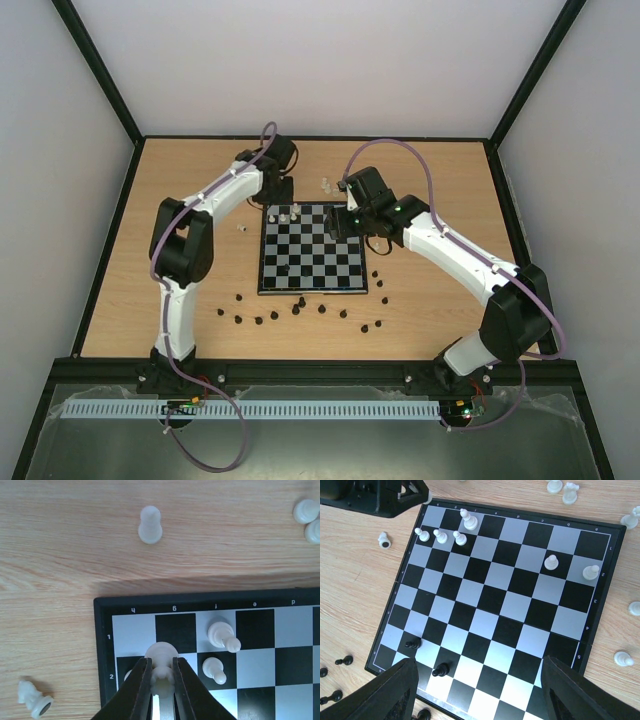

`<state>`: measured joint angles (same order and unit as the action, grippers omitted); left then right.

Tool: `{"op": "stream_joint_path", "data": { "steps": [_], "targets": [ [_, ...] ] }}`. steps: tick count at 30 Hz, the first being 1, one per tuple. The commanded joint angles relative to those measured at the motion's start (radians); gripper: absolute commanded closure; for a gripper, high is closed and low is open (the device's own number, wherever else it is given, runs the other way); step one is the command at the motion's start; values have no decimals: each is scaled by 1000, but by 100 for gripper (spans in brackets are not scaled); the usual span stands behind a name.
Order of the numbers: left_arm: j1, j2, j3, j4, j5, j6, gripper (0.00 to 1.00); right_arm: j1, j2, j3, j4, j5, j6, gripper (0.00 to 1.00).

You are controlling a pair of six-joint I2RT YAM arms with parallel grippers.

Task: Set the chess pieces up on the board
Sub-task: Place the chess piece on the chessboard.

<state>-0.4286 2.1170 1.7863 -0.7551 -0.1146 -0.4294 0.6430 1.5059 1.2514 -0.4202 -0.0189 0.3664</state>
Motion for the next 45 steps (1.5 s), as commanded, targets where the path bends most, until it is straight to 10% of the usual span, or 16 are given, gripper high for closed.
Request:
{"op": "stream_joint_path", "data": {
  "steps": [1, 45],
  "targets": [
    [2, 34, 6, -29, 16, 4, 89, 6, -4, -9, -5, -3, -2, 32],
    [31, 83, 17, -25, 1, 12, 77, 12, 4, -10, -4, -6, -3, 32]
  ]
}}
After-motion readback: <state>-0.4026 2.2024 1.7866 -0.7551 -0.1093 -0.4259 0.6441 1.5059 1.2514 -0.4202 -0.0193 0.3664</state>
